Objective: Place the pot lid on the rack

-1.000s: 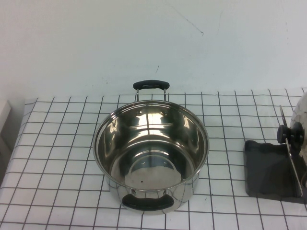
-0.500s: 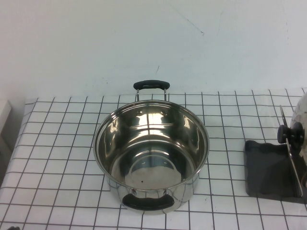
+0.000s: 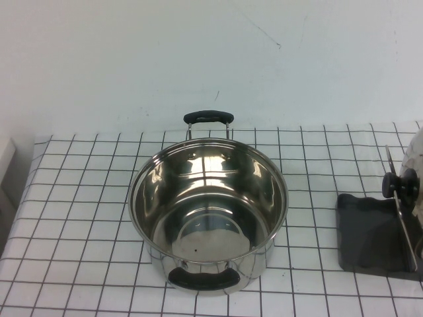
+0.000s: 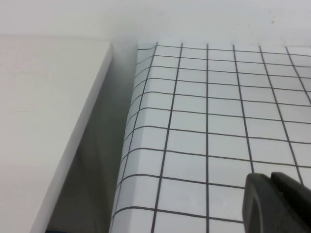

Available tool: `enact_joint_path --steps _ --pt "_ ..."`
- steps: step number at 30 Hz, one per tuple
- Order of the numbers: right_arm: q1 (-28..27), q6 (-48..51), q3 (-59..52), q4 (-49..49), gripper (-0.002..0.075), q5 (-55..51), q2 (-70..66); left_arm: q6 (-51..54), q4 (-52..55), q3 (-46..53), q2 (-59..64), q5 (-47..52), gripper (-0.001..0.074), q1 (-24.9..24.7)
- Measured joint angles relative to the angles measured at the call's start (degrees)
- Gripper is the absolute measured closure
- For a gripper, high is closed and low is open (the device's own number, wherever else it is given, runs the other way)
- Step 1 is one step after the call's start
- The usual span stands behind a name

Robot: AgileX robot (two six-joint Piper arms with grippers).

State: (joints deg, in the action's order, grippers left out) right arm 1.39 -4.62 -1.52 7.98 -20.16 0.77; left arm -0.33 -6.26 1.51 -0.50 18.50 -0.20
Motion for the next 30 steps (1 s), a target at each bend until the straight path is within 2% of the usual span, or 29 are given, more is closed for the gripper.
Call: enact_joint_path --steps 5,18,30 --pt "0.0 0.0 0.0 0.0 0.0707 0.0 0.0 0.3 -0.6 -0.1 0.0 0.3 0.0736 0.8" --pt "0.0 0.0 0.0 0.0 0.0707 0.0 0.0 0.3 -1.1 -0.2 0.0 0.4 0.0736 -6.2" --pt "0.0 0.0 0.0 0.0 0.0707 0.0 0.0 0.3 -1.5 -0.2 0.0 0.5 0.0737 -6.4"
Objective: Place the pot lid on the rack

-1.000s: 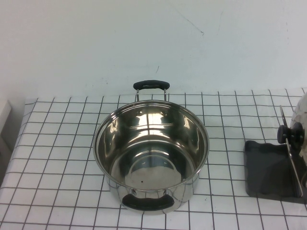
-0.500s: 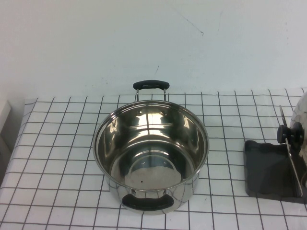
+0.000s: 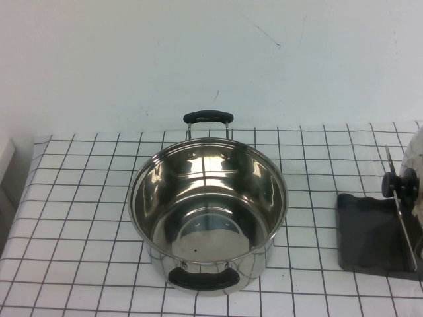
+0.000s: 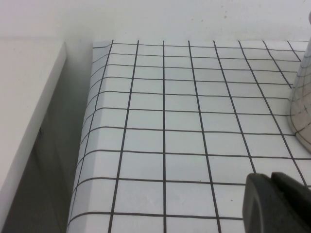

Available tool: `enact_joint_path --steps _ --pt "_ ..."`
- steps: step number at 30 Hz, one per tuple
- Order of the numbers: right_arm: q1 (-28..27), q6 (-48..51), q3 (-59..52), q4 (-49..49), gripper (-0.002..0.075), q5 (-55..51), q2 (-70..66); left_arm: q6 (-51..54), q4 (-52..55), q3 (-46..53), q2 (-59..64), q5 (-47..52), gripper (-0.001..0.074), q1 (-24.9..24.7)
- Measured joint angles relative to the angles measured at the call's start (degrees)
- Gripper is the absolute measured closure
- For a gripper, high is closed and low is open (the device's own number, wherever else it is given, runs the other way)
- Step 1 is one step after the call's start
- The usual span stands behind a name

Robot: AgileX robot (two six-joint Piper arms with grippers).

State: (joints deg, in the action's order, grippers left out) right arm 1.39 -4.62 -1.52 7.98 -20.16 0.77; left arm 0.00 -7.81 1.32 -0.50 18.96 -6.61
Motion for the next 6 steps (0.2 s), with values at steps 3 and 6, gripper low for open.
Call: enact_joint_path --steps 3,6 --pt "0.0 0.0 0.0 0.0 0.0707 0.0 0.0 0.0 0.0 0.0 0.0 0.1 0.0737 0.0" --pt "0.0 0.0 0.0 0.0 0.0707 0.0 0.0 0.0 0.0 0.0 0.0 0.1 0.0737 0.0"
